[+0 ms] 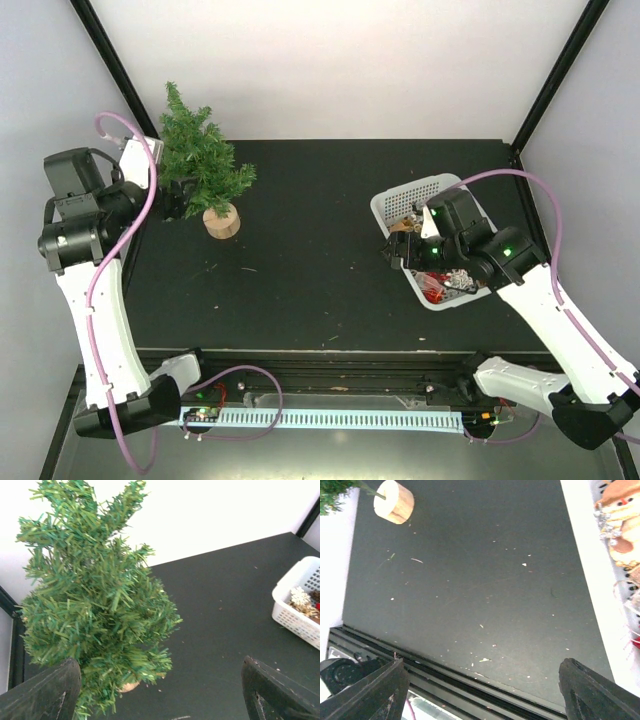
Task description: Decorate the small christmas tree
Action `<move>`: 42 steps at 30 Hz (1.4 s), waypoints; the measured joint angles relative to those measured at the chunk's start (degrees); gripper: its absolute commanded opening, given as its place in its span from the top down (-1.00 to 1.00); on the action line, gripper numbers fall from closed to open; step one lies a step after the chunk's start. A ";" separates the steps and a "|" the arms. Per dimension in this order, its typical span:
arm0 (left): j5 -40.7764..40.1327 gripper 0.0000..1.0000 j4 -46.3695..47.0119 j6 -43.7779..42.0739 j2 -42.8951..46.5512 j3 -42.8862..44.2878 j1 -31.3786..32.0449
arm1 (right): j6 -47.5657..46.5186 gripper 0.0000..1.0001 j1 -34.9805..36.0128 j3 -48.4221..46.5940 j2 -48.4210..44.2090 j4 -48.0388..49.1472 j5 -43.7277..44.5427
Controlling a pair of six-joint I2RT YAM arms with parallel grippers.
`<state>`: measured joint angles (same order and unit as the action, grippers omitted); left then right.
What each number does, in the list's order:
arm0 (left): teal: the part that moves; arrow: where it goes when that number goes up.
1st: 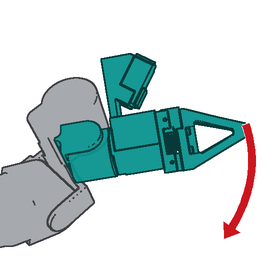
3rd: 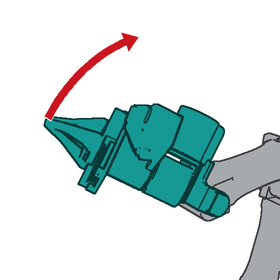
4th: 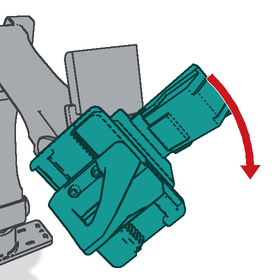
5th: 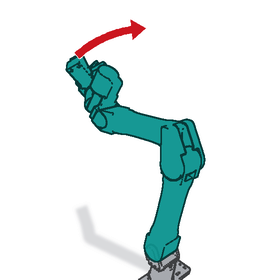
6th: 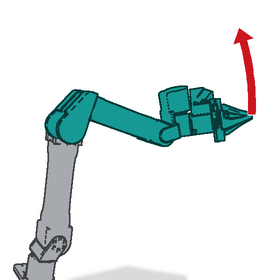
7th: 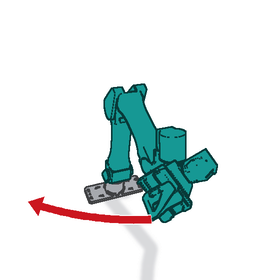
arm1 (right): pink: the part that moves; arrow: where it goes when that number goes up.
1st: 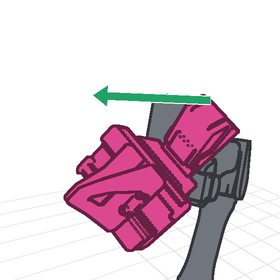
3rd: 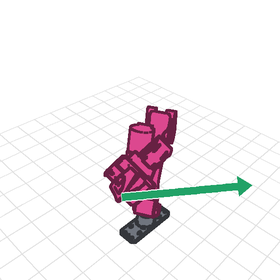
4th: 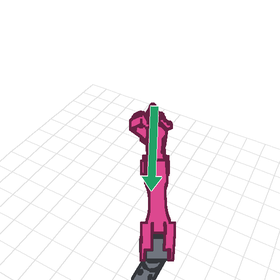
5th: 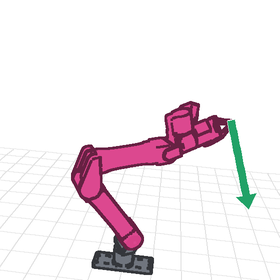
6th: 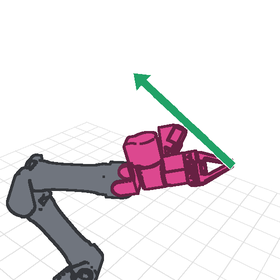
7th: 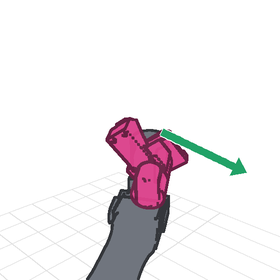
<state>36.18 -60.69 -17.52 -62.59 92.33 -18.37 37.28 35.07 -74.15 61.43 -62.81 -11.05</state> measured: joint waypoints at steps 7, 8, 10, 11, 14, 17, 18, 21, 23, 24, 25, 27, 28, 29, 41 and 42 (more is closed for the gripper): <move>-0.92 -0.62 11.28 3.87 0.09 -3.10 0.00 | -0.15 -0.65 0.09 0.11 -0.11 -1.16 1.90; -0.76 -0.56 13.55 4.63 0.09 -3.28 -0.02 | -0.13 -0.64 0.09 0.22 -0.11 -1.16 1.90; -0.07 -0.43 17.42 6.05 -0.04 -3.58 -0.02 | -0.11 -0.64 0.11 0.52 -0.09 -1.14 1.90; 0.35 -0.41 19.52 6.71 -0.04 -4.09 -0.02 | -0.09 -0.64 0.09 0.68 -0.07 -1.16 1.90; 1.53 -0.39 26.93 8.70 0.07 -7.17 -0.02 | 0.07 -0.64 0.09 0.79 -0.02 -1.14 1.88; 2.12 -0.42 32.26 10.43 0.07 -10.27 -0.02 | 0.15 -0.64 0.11 0.94 -0.04 -1.05 1.86; 2.49 -0.44 34.29 11.15 0.07 -11.28 -0.02 | 0.24 -0.64 0.11 1.16 -0.04 -1.05 1.86; 3.30 -0.47 38.73 12.96 -0.42 -12.35 -0.02 | 0.39 -0.64 0.11 2.10 -0.04 -1.05 1.81; 4.39 -0.48 42.05 14.32 -1.22 -12.24 -0.02 | 0.52 -0.64 0.11 2.58 -0.04 -1.05 1.79; 4.85 -0.48 43.06 14.80 -1.62 -12.17 -0.02 | 0.55 -0.64 0.11 2.71 -0.04 -1.07 1.79; 5.51 -0.49 44.28 15.37 -2.16 -12.02 0.00 | 0.55 -0.64 0.11 2.86 -0.04 -1.01 1.79; 6.62 -0.48 46.29 16.76 -3.76 -11.45 0.00 | 0.55 -0.64 0.11 3.23 -0.04 -0.98 1.73; 6.93 -0.48 46.99 17.27 -4.57 -11.08 0.00 | 0.55 -0.64 0.11 3.48 -0.04 -0.98 1.70; 7.34 -0.48 47.74 17.86 -5.62 -10.49 0.00 | 0.55 -0.64 0.11 3.69 -0.04 -0.98 1.66; 9.07 -0.43 51.80 21.14 -14.84 -3.04 1.29 | 0.55 -0.64 0.11 4.55 1.29 -0.48 1.11; 9.07 -0.43 51.80 21.20 -15.37 -2.73 1.57 | 0.55 -0.64 0.11 4.55 1.49 -0.42 0.98</move>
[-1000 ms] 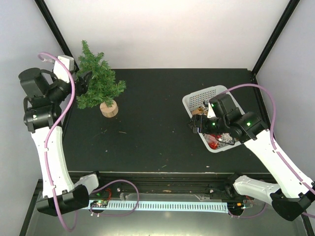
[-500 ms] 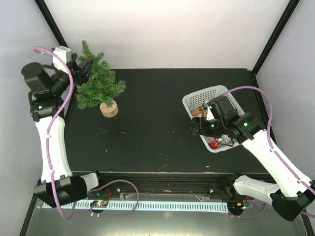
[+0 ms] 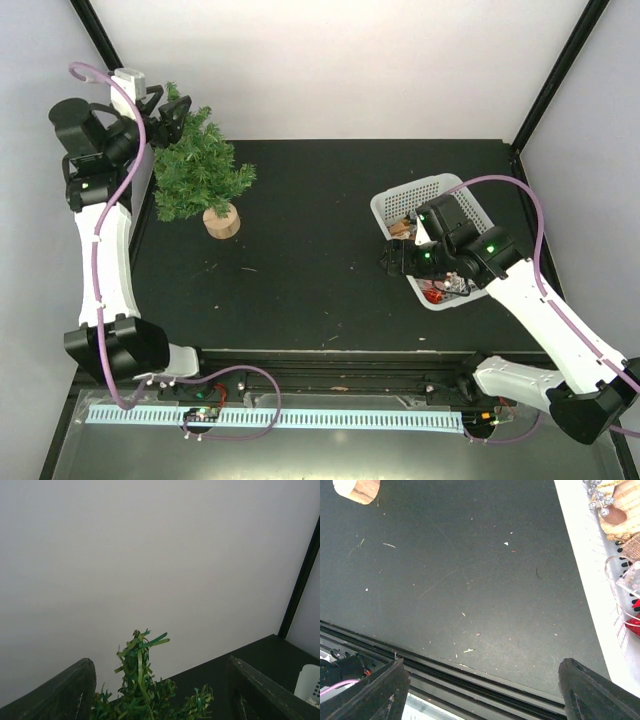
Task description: Decorate the small christmas tree
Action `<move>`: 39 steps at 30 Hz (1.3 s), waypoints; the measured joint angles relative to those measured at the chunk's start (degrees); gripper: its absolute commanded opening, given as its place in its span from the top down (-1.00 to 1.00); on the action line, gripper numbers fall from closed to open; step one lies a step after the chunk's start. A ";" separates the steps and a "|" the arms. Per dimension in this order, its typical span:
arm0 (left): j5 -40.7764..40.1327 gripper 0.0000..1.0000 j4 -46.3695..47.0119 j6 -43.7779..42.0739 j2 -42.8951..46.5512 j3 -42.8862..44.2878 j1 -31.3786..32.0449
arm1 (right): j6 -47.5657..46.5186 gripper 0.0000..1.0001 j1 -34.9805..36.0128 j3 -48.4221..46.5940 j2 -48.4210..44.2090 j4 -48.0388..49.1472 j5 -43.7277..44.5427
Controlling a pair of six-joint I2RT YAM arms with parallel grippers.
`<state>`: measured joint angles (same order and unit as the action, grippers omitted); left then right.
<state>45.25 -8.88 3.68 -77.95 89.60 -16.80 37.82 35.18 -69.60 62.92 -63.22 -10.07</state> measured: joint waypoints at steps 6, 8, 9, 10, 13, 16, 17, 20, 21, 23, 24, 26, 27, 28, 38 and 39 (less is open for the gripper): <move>-0.17 -0.32 0.42 0.02 -3.17 1.73 1.53 | 0.00 -0.64 0.00 0.42 0.35 0.24 -0.61; -0.50 -0.22 0.46 0.00 -4.04 2.47 1.97 | 0.00 -0.64 0.00 0.46 0.50 0.24 -0.63; -0.70 -0.18 0.44 0.00 -4.39 2.82 2.12 | 0.00 -0.64 0.00 0.50 0.57 0.24 -0.63; -1.03 -0.15 0.44 0.00 -4.70 3.08 2.32 | 0.00 -0.64 0.00 0.55 0.63 0.24 -0.66; -1.73 -0.03 0.42 -0.09 -5.38 3.98 2.80 | 0.00 -0.64 0.00 0.57 0.90 0.22 -0.83; -2.19 0.16 0.44 -0.31 -6.14 5.11 3.17 | 0.00 -0.64 0.00 0.59 1.16 0.22 -1.05; -2.40 0.25 0.39 -0.35 -6.36 5.33 3.34 | 0.00 -0.64 0.00 0.61 1.18 0.24 -1.07; -2.64 0.69 0.31 -0.63 -6.78 5.86 3.39 | 0.02 -0.64 0.00 0.70 1.18 0.26 -1.18; -2.62 0.80 0.22 -0.87 -6.80 5.92 3.41 | 0.00 -0.64 0.00 0.90 1.18 0.31 -1.31; -2.58 0.97 -0.17 -0.90 -6.80 5.97 3.45 | 0.02 -0.64 0.00 1.25 1.22 0.35 -1.53; -2.60 0.97 -0.33 -0.98 -6.80 5.97 3.45 | 0.02 -0.64 0.00 1.46 1.31 0.39 -1.64; -2.67 0.97 -0.55 -1.46 -6.80 5.99 3.50 | 0.02 -0.64 0.00 2.03 1.55 0.61 -1.99; -2.67 0.97 -0.61 -1.57 -6.80 5.99 3.56 | 0.02 -0.64 0.00 2.38 1.70 0.81 -2.14; -2.67 0.97 -0.68 -1.55 -6.80 5.99 3.67 | 0.02 -0.64 0.00 2.60 1.84 0.90 -2.29; -3.26 0.97 -2.40 -1.16 -6.80 7.17 4.96 | 0.15 -0.64 0.00 3.76 2.14 1.53 -3.15; -3.30 0.97 -2.99 -1.05 -6.82 7.56 5.22 | 0.20 -0.64 0.00 3.87 2.12 1.53 -3.17</move>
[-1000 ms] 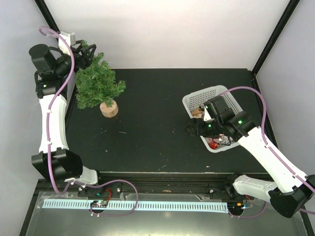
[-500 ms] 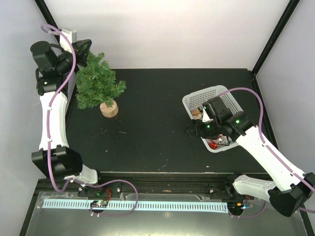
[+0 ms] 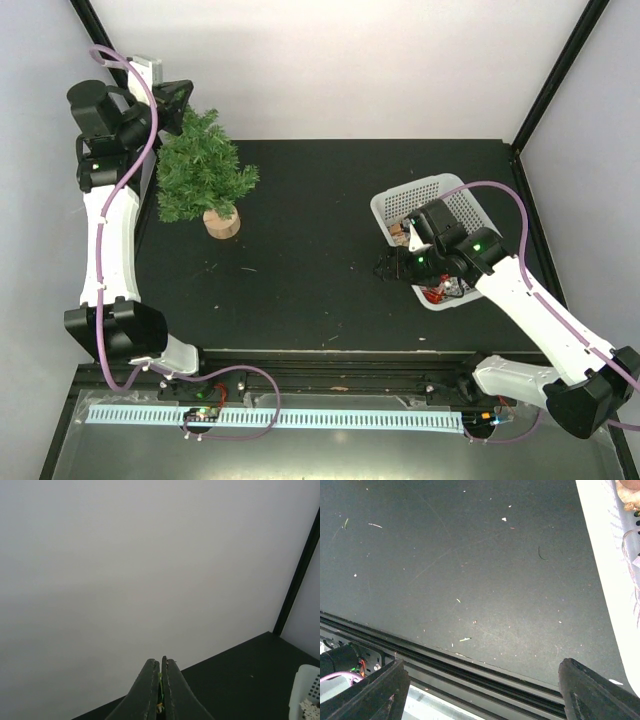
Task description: Decorate the small christmas tree
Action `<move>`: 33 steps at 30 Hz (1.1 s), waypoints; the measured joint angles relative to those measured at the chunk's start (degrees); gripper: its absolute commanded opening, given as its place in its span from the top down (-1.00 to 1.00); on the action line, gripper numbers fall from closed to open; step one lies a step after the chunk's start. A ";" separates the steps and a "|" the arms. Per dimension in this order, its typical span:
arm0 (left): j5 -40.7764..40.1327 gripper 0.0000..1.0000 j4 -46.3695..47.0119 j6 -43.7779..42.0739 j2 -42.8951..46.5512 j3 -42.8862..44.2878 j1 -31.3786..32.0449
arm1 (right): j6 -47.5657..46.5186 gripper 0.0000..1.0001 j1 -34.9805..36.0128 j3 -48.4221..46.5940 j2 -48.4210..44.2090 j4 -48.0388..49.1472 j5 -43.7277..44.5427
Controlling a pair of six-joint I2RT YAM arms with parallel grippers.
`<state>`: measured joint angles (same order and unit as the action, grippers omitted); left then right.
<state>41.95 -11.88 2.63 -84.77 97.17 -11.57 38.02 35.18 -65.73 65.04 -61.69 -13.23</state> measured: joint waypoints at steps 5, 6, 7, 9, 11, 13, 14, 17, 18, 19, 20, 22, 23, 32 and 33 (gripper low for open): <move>-0.07 0.97 -2.05 0.63 -0.02 1.07 0.68 | 0.31 -0.64 0.00 0.94 -0.39 0.02 0.00; -0.07 0.97 -2.25 0.72 -0.02 1.18 0.81 | 0.44 -0.64 0.00 1.18 -0.55 0.07 0.00; -0.09 0.97 -2.45 0.85 -0.02 1.29 0.92 | 0.48 -0.64 0.00 1.42 -0.70 0.07 0.00; -0.11 0.97 -2.69 1.03 -0.02 1.29 1.22 | 0.66 -0.64 0.00 1.88 -0.96 0.11 0.00; -0.11 0.97 -2.93 1.20 -0.02 1.66 1.57 | 0.72 -0.64 0.00 2.14 -1.18 0.13 0.00; -0.11 0.97 -3.28 1.46 -0.04 2.29 1.99 | 0.83 -0.64 0.00 2.40 -1.27 0.22 0.00; -0.11 0.97 -3.34 1.64 -0.04 2.69 2.32 | 0.87 -0.64 0.00 2.45 -1.27 0.31 0.02; -0.50 0.97 -3.67 1.84 0.28 3.15 4.17 | 0.87 -0.64 0.00 2.56 -1.27 0.46 0.02; -0.63 0.97 -4.20 1.81 0.48 3.15 5.14 | 0.87 -0.64 0.00 2.58 -1.27 0.46 0.00; -0.85 0.97 -4.79 1.62 0.72 3.15 6.29 | 0.87 -0.64 0.00 2.62 -1.27 0.50 0.00; -1.11 0.97 -5.40 1.20 1.05 3.15 7.82 | 0.87 -0.64 0.00 2.71 -1.31 0.59 0.00; -1.70 0.97 -6.64 0.39 1.95 2.95 11.30 | 0.87 -0.64 0.00 2.97 -1.40 0.85 0.00; -1.95 0.97 -7.21 0.02 2.54 2.75 13.00 | 0.87 -0.64 0.00 3.13 -1.44 0.98 -0.02; -3.63 0.97 -8.74 -0.33 6.84 2.64 22.49 | 1.11 -0.64 0.00 3.43 -1.60 1.18 0.02; -3.78 0.97 -8.76 -0.37 7.02 2.64 23.39 | 1.22 -0.64 0.00 3.45 -1.70 1.18 0.04</move>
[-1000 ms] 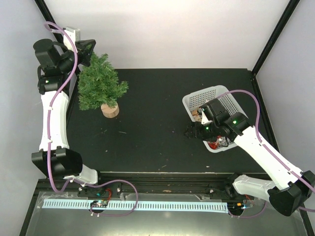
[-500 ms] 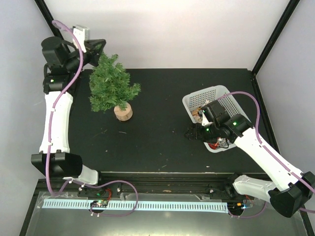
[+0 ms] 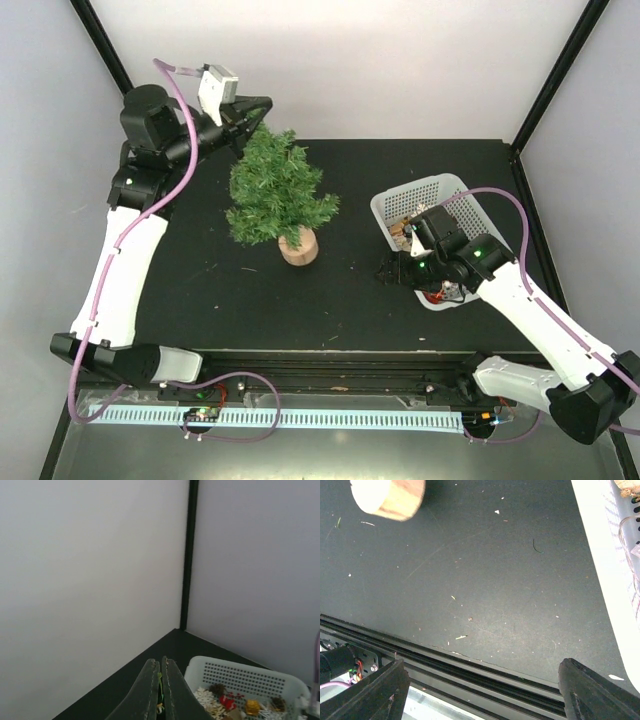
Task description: Decorate the small christmas tree
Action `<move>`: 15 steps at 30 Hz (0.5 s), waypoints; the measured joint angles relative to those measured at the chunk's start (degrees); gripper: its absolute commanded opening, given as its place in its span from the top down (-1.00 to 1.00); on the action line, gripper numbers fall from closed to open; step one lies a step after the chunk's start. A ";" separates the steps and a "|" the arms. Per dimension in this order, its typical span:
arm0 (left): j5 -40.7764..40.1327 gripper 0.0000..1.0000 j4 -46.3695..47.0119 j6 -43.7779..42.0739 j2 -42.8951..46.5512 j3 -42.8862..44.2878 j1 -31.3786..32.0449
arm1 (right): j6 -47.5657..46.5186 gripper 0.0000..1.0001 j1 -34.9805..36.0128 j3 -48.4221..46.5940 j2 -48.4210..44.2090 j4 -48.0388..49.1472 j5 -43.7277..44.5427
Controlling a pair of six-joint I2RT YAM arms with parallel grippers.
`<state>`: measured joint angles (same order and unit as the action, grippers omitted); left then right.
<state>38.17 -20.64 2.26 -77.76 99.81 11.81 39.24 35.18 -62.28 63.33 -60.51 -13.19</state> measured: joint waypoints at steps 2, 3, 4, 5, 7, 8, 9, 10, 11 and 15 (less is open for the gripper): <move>-0.28 0.97 -0.24 -0.22 0.13 0.00 2.10 | 0.13 -0.64 0.00 0.02 -0.37 0.00 0.04; -0.44 0.97 -0.37 -0.35 0.13 -0.02 2.93 | 0.26 -0.64 0.00 0.02 -0.55 0.00 0.11; -0.55 0.97 -0.42 -0.59 0.13 -0.20 3.96 | 0.31 -0.64 0.00 0.04 -0.70 0.00 0.17; -0.66 0.97 -0.50 -0.81 0.13 -0.39 4.83 | 0.33 -0.64 0.00 0.07 -0.85 0.00 0.20; -0.90 0.97 -0.94 -1.60 0.13 -0.81 6.60 | 0.39 -0.64 0.00 0.11 -1.05 0.02 0.22; -1.07 0.97 -1.20 -2.10 0.13 -0.98 7.37 | 0.50 -0.64 0.00 0.17 -1.16 0.02 0.22; -1.29 0.97 -1.77 -2.64 0.13 -1.05 8.39 | 0.57 -0.64 0.00 0.31 -1.29 0.07 0.22; -1.40 0.97 -2.21 -3.02 0.13 -1.05 9.20 | 0.66 -0.64 0.00 0.50 -1.42 0.09 0.22; -1.57 0.97 -2.60 -3.52 0.13 -1.07 10.21 | 0.72 -0.64 0.00 0.70 -1.53 0.11 0.22; -2.03 0.97 -3.37 -4.79 0.20 -1.49 12.96 | 0.98 -0.64 0.00 1.25 -1.70 0.11 0.26</move>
<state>36.14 -24.01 -2.52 -77.56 98.32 24.77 40.23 35.18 -61.04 61.63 -60.40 -12.93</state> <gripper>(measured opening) 0.032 0.821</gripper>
